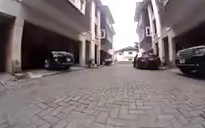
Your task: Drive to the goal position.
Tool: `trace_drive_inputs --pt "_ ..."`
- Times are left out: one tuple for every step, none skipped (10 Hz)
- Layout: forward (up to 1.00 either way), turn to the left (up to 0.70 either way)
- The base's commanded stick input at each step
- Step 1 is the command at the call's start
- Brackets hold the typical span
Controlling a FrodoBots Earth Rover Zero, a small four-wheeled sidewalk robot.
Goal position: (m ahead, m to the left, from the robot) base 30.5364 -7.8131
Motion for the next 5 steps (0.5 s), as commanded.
trace_drive_inputs --pt "0.7 0.0" --pt "0.7 0.0" --pt "0.7 0.0" --pt "0.7 0.0" --pt "0.7 0.0"
